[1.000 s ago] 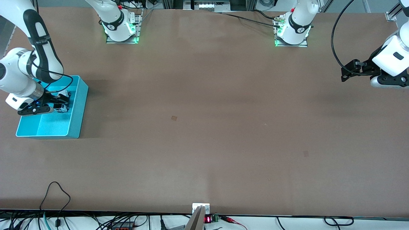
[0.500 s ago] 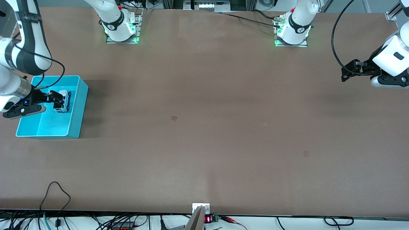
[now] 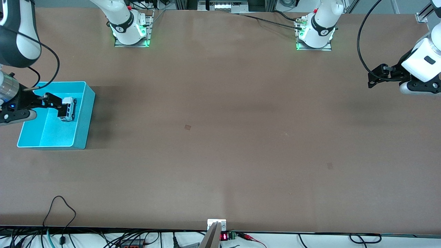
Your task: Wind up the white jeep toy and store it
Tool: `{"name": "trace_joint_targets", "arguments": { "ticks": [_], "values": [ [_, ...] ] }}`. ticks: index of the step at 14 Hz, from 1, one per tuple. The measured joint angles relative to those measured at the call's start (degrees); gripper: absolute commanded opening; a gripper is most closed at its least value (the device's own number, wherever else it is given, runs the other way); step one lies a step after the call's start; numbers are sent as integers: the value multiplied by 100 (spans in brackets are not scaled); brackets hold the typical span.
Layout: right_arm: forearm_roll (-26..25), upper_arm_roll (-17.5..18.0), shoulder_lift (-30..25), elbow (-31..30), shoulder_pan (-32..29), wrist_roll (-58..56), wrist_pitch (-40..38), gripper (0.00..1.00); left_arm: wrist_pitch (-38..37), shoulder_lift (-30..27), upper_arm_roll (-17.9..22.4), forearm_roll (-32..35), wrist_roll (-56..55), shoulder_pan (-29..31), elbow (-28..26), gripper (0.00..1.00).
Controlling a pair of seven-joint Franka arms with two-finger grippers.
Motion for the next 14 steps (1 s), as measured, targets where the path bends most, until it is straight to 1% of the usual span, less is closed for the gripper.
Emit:
{"name": "trace_joint_targets", "arguments": {
  "ticks": [2, 4, 5, 8, 11, 14],
  "values": [
    [19, 0, -72, 183, 33, 24, -102, 100, 0, 0, 0, 0, 0, 0, 1, 100],
    [102, 26, -203, 230, 27, 24, -189, 100, 0, 0, 1, 0, 0, 2, 2, 100],
    [157, 144, -287, 235, -47, 25, -257, 100, 0, 0, 3, 0, 0, 4, 1, 100],
    [220, 845, -594, 241, -549, 444, -483, 100, 0, 0, 12, 0, 0, 7, 2, 100],
    [227, 1198, -936, 244, -621, 1138, -846, 100, 0, 0, 29, 0, 0, 10, 2, 100],
    [227, 1449, -1160, 244, -623, 1563, -1069, 100, 0, 0, 39, 0, 0, 12, 2, 100]
  ]
}}
